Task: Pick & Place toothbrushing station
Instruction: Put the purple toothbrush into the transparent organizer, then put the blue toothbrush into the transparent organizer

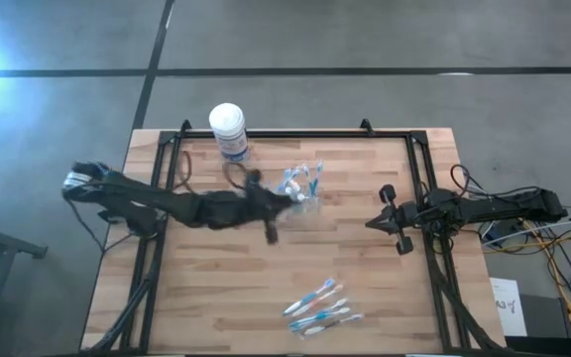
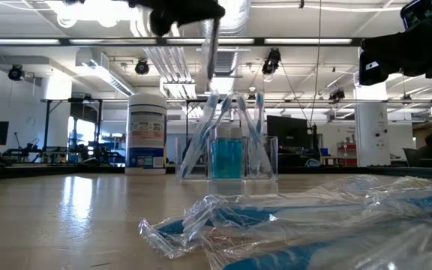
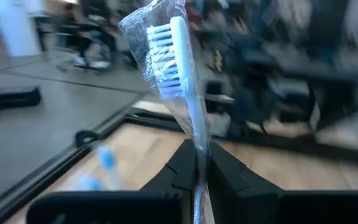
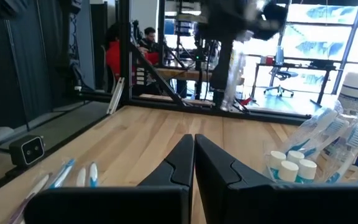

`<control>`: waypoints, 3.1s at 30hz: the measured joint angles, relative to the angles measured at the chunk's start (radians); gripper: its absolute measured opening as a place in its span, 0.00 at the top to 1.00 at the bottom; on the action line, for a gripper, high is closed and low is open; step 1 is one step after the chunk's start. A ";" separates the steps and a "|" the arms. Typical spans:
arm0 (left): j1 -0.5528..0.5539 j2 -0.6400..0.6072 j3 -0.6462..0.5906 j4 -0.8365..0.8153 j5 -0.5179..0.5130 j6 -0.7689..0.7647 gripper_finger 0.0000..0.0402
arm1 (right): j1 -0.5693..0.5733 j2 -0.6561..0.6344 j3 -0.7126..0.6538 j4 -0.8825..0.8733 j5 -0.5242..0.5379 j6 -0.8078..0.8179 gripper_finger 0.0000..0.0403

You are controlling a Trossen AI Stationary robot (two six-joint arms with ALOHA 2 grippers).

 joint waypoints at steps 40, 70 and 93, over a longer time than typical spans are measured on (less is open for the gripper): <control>0.123 0.355 -0.246 0.426 -0.417 -0.200 0.95 | 0.000 0.001 0.000 0.000 0.003 -0.016 0.98; 0.118 0.203 -0.225 0.192 -0.326 -0.185 0.67 | 0.000 0.000 0.000 -0.001 0.002 -0.011 0.98; -0.259 0.157 0.229 -0.541 -0.191 -0.281 0.98 | 0.000 0.000 0.000 0.001 0.002 -0.004 0.98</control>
